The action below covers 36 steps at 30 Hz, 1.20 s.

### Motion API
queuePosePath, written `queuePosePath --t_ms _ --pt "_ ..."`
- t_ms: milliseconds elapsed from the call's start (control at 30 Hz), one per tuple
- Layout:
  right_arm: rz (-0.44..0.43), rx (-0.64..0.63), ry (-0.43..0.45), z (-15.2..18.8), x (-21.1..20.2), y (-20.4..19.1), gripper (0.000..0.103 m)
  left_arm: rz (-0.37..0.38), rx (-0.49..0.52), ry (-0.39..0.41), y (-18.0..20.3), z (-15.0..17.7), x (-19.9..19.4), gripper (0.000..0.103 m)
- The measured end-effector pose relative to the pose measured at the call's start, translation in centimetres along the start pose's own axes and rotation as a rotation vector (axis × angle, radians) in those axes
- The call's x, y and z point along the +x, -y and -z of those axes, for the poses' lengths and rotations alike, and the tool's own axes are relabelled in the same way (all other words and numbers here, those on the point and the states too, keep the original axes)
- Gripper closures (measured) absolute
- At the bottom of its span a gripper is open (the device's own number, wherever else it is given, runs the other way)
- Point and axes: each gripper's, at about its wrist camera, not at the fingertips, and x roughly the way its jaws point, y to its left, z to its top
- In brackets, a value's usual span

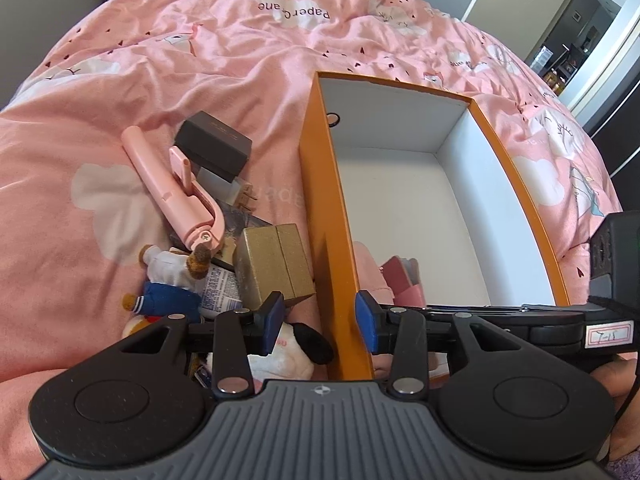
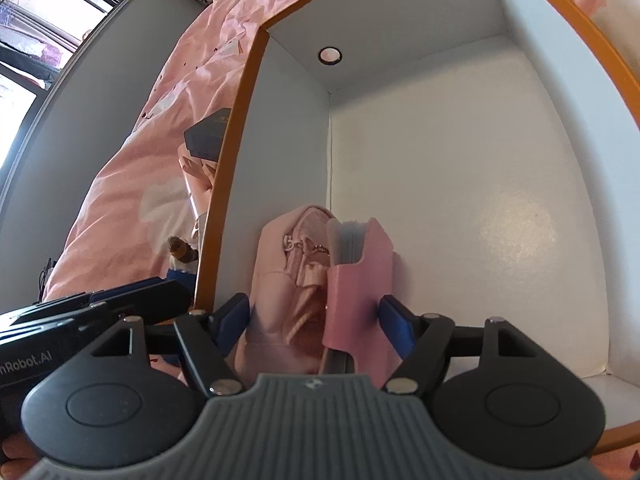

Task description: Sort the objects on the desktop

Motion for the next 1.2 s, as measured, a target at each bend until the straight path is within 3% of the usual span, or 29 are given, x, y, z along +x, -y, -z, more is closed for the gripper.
queuePosePath --t_ms 433,733,867,933,1000,1100,1200 --pt "0.065 -0.114 0.090 -0.4 -2.2 -1.1 0.029 -0.066 -0.059 0.050 -3.3 1.3 -2.6 0.055" --pt "0.056 -0.122 0.092 -1.3 -2.8 -1.7 0.029 -0.101 -0.117 0.060 -6.2 2.0 -3.6 0.055" --pt "0.112 -0.083 0.090 -2.3 -3.1 -0.5 0.030 -0.098 -0.143 0.061 -7.0 2.4 -3.7 0.055" --pt "0.143 -0.050 0.058 -3.2 -3.1 0.7 0.033 -0.096 -0.143 0.061 -7.2 2.4 -3.7 0.055" --pt "0.191 -0.045 0.020 -3.9 -2.9 1.6 0.048 -0.095 -0.145 0.063 -7.2 2.5 -3.7 0.055" --pt "0.241 -0.086 -0.051 -4.3 -2.1 2.1 0.054 -0.087 -0.142 0.060 -7.3 2.6 -3.5 0.055" --pt "0.257 -0.131 -0.144 -4.3 -0.6 2.0 0.055 -0.093 -0.137 0.048 -7.3 2.7 -3.1 0.055"
